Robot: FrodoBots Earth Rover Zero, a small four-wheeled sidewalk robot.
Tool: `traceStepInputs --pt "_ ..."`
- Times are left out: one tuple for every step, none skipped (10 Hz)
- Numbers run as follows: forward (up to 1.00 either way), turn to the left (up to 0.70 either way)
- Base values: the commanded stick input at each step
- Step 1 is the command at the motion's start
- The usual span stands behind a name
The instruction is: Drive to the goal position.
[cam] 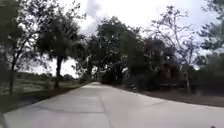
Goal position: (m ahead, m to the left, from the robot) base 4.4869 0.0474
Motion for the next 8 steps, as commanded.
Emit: traceStepInputs --pt "0.85 0.00" --pt "0.85 0.00" --pt "0.85 0.00" --pt "0.85 0.00" --pt "0.85 0.00" --pt "0.85 0.00" --pt "0.85 0.00" --pt "0.85 0.00"
